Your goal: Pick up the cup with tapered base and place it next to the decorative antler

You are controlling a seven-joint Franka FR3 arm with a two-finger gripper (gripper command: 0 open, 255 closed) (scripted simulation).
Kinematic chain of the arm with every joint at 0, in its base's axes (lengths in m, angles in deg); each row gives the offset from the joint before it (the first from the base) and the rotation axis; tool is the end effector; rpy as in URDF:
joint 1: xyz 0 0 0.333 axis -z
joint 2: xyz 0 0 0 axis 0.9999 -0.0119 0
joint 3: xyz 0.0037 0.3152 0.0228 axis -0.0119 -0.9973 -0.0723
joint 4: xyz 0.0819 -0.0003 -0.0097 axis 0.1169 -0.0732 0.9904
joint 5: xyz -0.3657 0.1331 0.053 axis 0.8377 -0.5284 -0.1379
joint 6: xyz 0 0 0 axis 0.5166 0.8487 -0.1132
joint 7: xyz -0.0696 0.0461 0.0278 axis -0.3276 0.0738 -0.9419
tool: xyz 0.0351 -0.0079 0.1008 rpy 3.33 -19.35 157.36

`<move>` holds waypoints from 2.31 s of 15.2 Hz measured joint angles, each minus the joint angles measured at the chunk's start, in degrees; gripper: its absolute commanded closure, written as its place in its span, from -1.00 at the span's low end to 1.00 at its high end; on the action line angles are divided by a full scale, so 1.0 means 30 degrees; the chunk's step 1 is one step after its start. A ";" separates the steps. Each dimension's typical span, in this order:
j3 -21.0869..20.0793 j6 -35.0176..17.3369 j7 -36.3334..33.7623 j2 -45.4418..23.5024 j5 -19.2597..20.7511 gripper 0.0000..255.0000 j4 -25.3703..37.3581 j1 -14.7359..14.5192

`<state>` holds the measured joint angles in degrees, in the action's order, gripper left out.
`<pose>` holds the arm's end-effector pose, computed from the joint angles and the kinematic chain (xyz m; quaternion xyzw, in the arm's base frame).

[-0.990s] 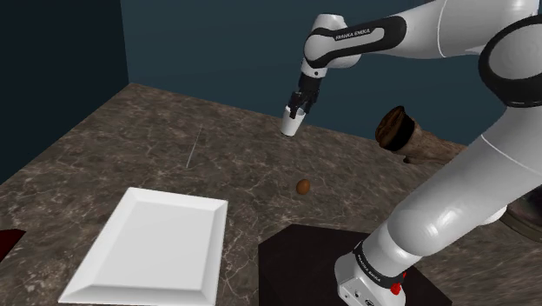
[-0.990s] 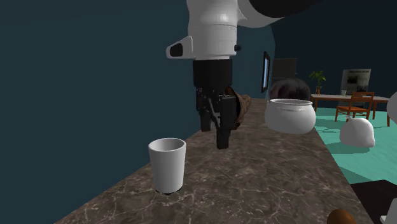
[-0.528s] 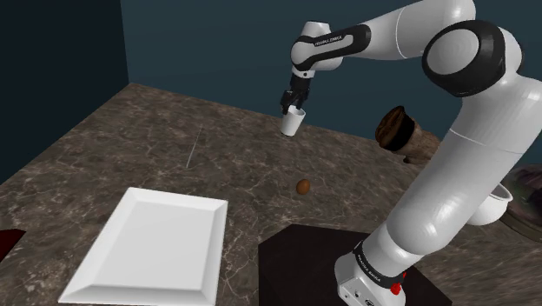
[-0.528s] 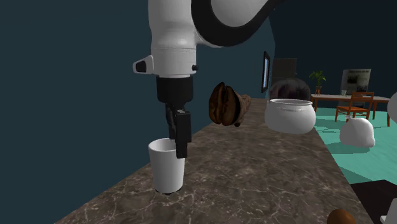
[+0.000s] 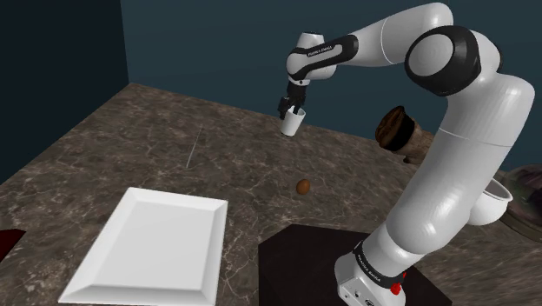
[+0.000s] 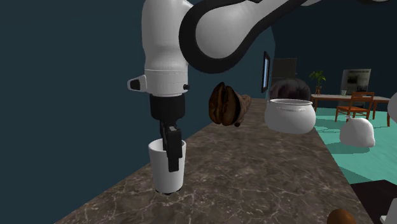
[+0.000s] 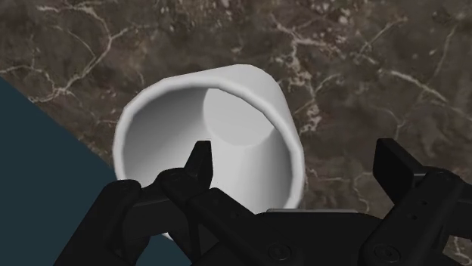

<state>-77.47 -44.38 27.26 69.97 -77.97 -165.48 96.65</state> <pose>0.6054 -0.1413 0.3684 0.9966 0.0618 -0.0082 0.0534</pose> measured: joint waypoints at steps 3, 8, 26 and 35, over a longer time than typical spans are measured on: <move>0.0008 -0.0291 0.0005 -0.0155 0.0000 -1.00 -0.0131 0.0023; 0.0011 -0.0332 0.0014 -0.0198 -0.0005 1.00 -0.0122 0.0031; 0.0012 0.1240 0.0139 0.0569 -0.0011 1.00 0.0689 0.0001; 0.0005 0.3374 0.0309 0.1187 -0.0046 1.00 0.2212 -0.0030</move>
<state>-77.46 -34.26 28.19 73.53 -78.11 -158.85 96.56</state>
